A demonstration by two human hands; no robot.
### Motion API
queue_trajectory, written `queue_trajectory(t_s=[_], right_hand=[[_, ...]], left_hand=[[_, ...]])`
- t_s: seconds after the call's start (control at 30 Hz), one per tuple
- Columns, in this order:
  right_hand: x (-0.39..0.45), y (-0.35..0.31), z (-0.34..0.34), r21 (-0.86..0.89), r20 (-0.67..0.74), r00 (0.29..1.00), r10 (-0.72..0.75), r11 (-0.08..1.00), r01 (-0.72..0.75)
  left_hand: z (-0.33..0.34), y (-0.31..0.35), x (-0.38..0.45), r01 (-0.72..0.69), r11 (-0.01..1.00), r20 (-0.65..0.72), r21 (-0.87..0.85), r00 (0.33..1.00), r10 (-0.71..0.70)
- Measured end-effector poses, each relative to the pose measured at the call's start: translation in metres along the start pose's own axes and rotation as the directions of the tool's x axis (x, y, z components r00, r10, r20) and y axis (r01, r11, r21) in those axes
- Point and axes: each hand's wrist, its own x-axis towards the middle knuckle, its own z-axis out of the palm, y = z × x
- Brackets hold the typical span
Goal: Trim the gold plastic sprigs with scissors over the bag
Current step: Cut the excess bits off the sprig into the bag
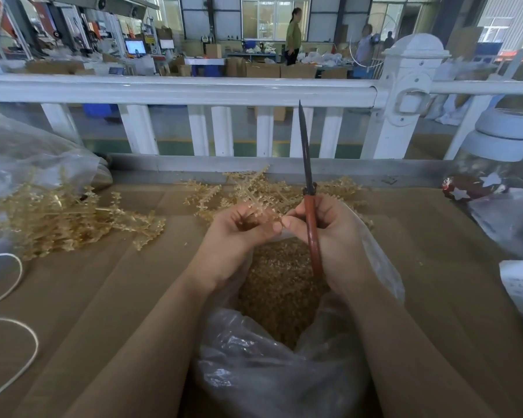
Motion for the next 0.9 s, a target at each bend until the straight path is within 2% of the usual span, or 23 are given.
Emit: queue_trajectory(t_s=[0.23, 0.5, 0.7, 0.9], right_hand=[[-0.004, -0.009, -0.002, -0.048, 0.032, 0.999, -0.027, 0.998, 0.029], [-0.006, -0.007, -0.001, -0.258, -0.001, 0.999, -0.034, 0.966, 0.033], [-0.002, 0.009, -0.006, -0.608, 0.052, 0.982, -0.179, 0.775, 0.173], [-0.001, 0.015, -0.004, -0.716, 0.136, 0.959, -0.250, 0.644, 0.270]], left_hand=[[0.002, 0.001, -0.001, -0.021, 1.000, 0.008, 0.014, 1.000, 0.021], [-0.001, 0.010, -0.001, -0.125, 0.992, -0.101, 0.004, 0.987, 0.124], [-0.018, 0.012, 0.004, -0.117, 0.975, -0.114, 0.190, 0.983, 0.140], [-0.023, 0.010, 0.007, -0.128, 0.973, -0.092, 0.194, 0.985, 0.147]])
